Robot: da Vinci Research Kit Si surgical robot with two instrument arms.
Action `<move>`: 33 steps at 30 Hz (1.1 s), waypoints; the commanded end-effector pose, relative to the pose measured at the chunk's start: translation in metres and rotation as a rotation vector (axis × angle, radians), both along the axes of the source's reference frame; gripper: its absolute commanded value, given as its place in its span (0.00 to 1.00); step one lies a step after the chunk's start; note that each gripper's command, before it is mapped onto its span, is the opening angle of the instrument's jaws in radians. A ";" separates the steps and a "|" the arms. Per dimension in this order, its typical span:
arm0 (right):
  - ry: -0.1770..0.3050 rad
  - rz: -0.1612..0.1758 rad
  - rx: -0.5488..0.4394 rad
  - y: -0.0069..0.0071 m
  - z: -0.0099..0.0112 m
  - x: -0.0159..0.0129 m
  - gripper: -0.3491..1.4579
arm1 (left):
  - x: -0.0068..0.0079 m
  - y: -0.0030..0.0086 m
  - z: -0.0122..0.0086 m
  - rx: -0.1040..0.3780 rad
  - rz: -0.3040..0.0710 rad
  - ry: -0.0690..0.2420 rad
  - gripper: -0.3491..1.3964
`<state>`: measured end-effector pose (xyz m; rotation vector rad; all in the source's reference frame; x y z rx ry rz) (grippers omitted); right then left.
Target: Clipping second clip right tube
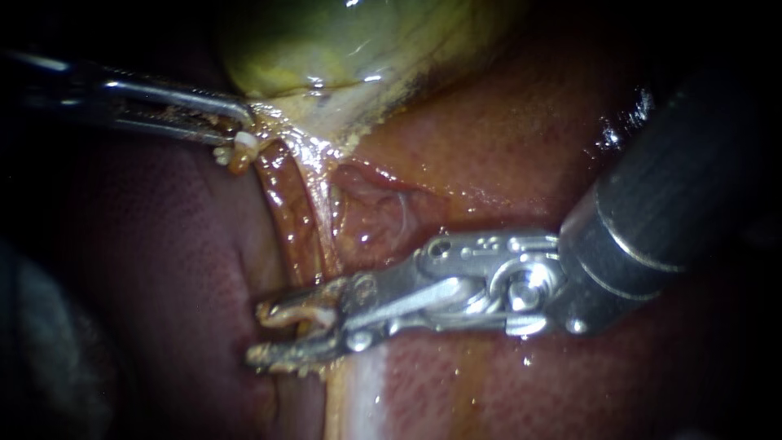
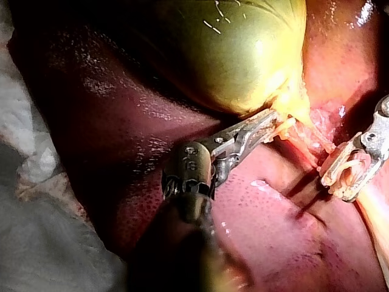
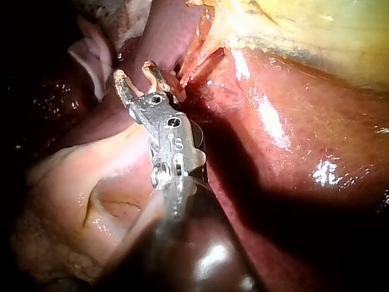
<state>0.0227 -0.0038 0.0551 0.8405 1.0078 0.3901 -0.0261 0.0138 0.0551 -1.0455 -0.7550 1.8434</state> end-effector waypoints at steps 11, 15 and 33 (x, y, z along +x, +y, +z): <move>0.015 0.011 0.010 0.0009 -0.0013 -0.0013 0.46 | 0.0000 0.0001 0.0000 0.000 0.000 0.000 0.00; 0.065 0.079 0.060 0.0021 -0.0026 -0.0027 0.47 | 0.0001 0.0001 0.0000 0.000 0.001 0.000 0.00; 0.027 0.176 0.181 0.0062 -0.0001 -0.0097 0.47 | 0.0003 0.0001 -0.0002 0.001 0.002 -0.001 0.00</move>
